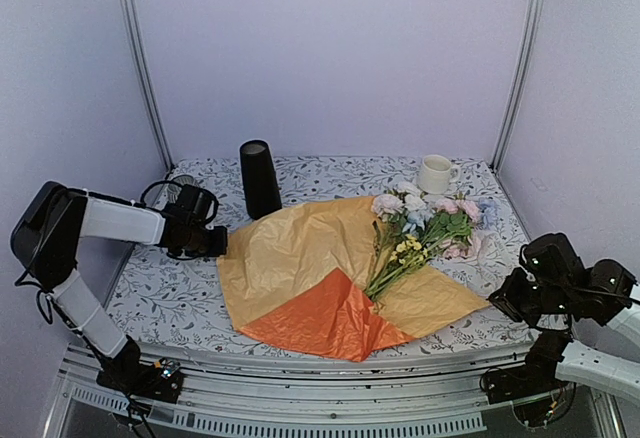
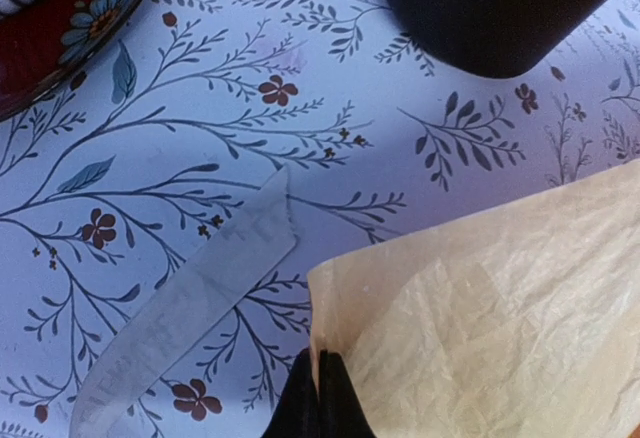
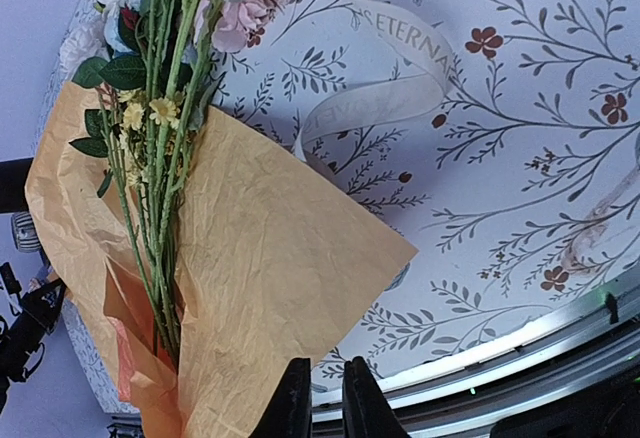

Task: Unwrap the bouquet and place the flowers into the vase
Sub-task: Unfold the folded wrapping paper from the folded wrapping paper, then adjust the 1/4-folded wrapping paper with the folded wrapping paper.

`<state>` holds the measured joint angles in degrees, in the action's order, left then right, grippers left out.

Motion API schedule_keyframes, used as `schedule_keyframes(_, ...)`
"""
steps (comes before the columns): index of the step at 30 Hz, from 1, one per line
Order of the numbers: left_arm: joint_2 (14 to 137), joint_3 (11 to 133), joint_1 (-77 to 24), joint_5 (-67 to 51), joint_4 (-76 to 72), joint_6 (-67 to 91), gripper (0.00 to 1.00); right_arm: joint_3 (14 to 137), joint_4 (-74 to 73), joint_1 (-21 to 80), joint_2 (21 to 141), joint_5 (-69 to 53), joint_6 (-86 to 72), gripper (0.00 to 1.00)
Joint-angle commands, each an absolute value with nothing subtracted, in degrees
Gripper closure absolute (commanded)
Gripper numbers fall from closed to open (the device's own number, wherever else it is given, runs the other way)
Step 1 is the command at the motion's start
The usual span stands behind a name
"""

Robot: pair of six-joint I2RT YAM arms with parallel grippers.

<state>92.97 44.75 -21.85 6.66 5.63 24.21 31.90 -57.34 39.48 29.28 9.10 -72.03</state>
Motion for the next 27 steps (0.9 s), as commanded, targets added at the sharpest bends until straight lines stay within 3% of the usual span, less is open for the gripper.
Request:
schedule_keyframes(1,93.81,43.38,-19.69,4.9,3.6,25.64,1.0,34.97,-62.64,39.86,29.1,12.78,-75.65,0.83)
schedule_keyframes(5,92.89,42.47,-19.12,4.66,2.7,25.94,0.98,35.02,-62.84,39.86,28.01,12.92,-75.91,0.75)
schedule_keyframes(11,87.86,40.65,-19.25,1.22,2.04,25.58,0.54,35.89,-60.56,39.82,27.25,12.98,-73.94,0.62)
schedule_keyframes(16,76.64,38.69,-19.83,-0.26,3.61,25.24,0.31,37.64,-60.27,39.81,27.18,14.58,-72.01,0.45)
schedule_keyframes(19,71.0,38.93,-20.46,-1.84,6.32,24.94,0.24,38.92,-60.15,39.81,27.17,15.85,-70.96,0.33)
schedule_keyframes(22,66.0,39.37,-21.3,-4.15,8.87,24.73,0.23,40.84,-59.69,39.81,27.05,17.28,-68.47,0.28)
schedule_keyframes(27,59.55,38.74,-24.81,-11.92,8.91,24.6,0.26,43.8,-56.59,39.87,26.49,18.88,-61.51,0.27)
